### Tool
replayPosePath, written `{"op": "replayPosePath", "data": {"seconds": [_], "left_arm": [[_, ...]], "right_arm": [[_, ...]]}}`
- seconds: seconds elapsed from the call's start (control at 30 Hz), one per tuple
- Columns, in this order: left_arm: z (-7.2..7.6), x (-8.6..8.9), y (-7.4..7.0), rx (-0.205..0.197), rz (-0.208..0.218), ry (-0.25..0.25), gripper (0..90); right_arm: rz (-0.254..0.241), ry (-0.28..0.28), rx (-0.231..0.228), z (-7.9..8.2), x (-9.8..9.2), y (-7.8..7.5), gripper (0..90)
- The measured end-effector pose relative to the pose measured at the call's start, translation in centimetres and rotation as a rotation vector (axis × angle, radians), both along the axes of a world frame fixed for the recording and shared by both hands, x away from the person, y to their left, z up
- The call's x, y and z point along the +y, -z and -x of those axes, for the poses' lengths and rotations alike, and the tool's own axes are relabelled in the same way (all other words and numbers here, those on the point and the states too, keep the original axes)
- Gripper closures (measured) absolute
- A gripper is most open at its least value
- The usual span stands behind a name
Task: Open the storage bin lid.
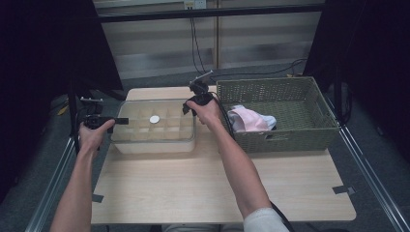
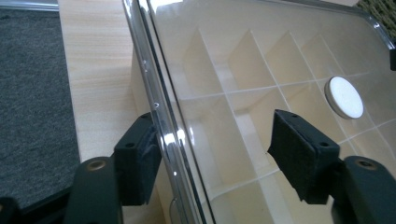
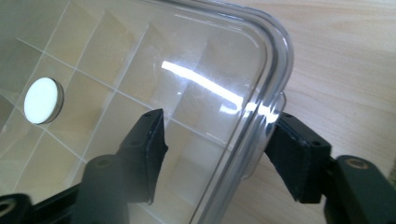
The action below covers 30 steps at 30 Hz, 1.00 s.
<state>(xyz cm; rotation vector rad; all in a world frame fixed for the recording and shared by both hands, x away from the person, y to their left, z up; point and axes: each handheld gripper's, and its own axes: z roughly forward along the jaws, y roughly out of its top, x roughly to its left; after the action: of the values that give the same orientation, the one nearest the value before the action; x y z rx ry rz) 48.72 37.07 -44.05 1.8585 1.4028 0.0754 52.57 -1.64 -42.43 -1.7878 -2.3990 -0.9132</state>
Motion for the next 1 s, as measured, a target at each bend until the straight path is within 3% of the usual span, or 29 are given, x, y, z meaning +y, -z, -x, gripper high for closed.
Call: {"op": "replayPosePath", "data": {"seconds": [0.13, 0.37, 0.53, 0.73, 0.8, 0.87, 0.9, 1.0], "left_arm": [[0.3, 0.3, -0.3, -0.017, -0.002, 0.002, 37.1], [0.5, 0.1, -0.7, -0.041, -0.012, -0.006, 37.2], [0.8, 0.4, -0.9, -0.06, 0.019, -0.026, 41.5], [1.2, 0.8, -1.5, -0.093, 0.044, -0.011, 47.1], [1.5, 0.9, -1.7, -0.108, 0.066, -0.018, 49.4], [1.6, 1.0, -1.8, -0.12, 0.073, -0.019, 50.1], [1.7, 1.0, -1.8, -0.126, 0.084, -0.024, 52.2], [2.0, 1.3, -2.2, -0.132, 0.096, -0.019, 54.5]], "right_arm": [[-0.025, 0.022, -0.002, 0.1, -0.5, -0.4, 47.5], [-0.059, 0.033, -0.012, 0.6, -0.8, -0.7, 49.9], [-0.099, 0.026, -0.036, 0.9, -1.3, -1.1, 53.7], [-0.141, 0.035, -0.06, 1.2, -2.1, -1.4, 57.0], [-0.185, 0.036, -0.08, 1.5, -2.7, -1.7, 61.0], [-0.194, 0.031, -0.086, 1.6, -2.9, -1.8, 62.2], [-0.236, 0.028, -0.1, 1.8, -3.4, -2.0, 65.1], [-0.247, 0.014, -0.114, 2.2, -3.6, -2.5, 66.7]]}}
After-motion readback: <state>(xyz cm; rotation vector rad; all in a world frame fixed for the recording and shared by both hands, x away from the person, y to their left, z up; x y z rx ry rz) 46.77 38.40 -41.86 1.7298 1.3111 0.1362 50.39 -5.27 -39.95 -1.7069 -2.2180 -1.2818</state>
